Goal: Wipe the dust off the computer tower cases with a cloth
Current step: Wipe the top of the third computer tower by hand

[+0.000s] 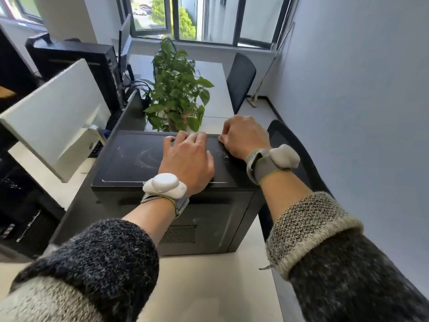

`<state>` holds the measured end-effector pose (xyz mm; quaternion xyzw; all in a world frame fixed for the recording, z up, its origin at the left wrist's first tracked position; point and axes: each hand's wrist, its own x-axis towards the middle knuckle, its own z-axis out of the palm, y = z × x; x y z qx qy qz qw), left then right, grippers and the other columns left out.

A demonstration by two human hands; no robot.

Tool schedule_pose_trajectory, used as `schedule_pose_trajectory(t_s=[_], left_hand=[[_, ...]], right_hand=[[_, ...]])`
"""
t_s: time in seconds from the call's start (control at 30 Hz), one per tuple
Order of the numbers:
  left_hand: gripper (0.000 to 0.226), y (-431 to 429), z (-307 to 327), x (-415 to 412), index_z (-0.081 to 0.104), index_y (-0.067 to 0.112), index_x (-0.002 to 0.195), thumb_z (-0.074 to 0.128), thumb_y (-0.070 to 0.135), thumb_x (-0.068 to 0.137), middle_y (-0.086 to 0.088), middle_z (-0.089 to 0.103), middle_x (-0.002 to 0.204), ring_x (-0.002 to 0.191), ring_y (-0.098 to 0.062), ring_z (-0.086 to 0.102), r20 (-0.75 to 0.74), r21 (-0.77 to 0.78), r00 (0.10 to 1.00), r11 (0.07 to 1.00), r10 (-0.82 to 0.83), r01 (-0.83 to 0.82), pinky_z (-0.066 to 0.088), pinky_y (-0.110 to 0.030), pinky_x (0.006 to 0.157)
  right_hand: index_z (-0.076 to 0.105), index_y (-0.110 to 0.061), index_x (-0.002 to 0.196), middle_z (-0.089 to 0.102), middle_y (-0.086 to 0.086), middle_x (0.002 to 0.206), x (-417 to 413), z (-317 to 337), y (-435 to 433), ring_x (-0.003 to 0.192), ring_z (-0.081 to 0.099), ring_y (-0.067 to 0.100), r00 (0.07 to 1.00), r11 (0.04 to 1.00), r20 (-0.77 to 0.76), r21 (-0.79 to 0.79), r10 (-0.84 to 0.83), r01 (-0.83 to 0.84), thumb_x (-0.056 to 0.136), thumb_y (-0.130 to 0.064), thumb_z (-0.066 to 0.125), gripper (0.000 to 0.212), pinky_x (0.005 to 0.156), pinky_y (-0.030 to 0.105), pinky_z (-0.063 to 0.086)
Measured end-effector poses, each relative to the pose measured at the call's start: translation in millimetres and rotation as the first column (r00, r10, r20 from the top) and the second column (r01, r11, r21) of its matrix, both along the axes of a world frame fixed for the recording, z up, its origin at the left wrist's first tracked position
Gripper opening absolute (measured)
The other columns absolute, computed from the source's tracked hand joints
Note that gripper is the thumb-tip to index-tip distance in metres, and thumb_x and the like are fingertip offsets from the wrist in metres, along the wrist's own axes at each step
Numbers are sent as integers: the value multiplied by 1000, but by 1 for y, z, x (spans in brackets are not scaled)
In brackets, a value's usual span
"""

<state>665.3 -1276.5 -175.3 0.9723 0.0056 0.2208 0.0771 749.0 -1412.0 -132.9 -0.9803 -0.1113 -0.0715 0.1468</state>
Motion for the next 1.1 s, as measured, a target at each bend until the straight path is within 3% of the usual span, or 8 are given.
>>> schedule_pose_trajectory(t_s=[0.2,0.43,0.67,0.93,1.1], left_hand=[[24,3,0,4,56,19,111,46,35,98,-2,69,116,115,-27,54,13,-34,1000,999,-4,4,38,-50,101],[24,2,-1,-1,55,19,113,46,35,98,-3,69,117,117,-27,54,6,-29,1000,999,-16,17,37,-49,100],[23,1,-2,1,54,19,112,45,34,97,-3,69,115,116,-27,53,5,-43,1000,999,-30,30,38,-50,101],[24,2,-2,3,56,18,114,46,34,98,-4,69,114,116,-28,53,10,-33,1000,999,-25,25,37,-50,100],[23,3,-2,2,56,18,113,46,33,98,-4,69,113,114,-28,54,21,-58,1000,998,-23,25,37,-49,100]], right_hand=[[76,-33,99,66,-9,106,-64,-4,-37,94,60,18,995,995,38,-20,96,-95,101,-45,64,18,79,36,49],[77,-30,104,72,1,112,-33,3,-10,103,67,26,1000,1000,-27,0,14,-14,98,-45,69,18,84,40,54],[76,-33,96,62,-14,101,-104,-5,-47,91,63,16,995,995,27,19,101,-101,102,-46,64,19,81,39,55],[77,-30,104,72,-1,110,-68,3,-19,102,68,26,1000,1000,-8,21,-15,16,100,-43,66,17,81,36,50],[77,-32,99,62,-12,102,-121,-3,-44,92,63,16,995,993,23,62,96,-97,102,-44,65,18,79,37,53]])
